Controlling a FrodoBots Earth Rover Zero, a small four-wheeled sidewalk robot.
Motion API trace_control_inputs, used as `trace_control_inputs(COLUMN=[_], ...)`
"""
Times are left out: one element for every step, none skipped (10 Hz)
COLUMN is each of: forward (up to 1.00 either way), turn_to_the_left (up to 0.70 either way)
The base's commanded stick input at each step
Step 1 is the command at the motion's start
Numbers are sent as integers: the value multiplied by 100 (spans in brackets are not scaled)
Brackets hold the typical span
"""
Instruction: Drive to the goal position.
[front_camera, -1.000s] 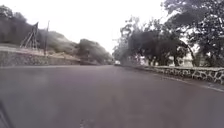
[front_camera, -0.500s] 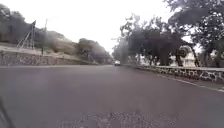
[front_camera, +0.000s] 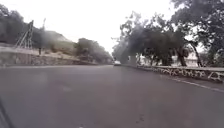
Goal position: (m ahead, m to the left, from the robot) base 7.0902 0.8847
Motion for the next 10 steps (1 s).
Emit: trace_control_inputs(forward=[100,100,100,100,100,100,100,100,100,100], turn_to_the_left=[2,1,0,1,1,2,1,0,1,0])
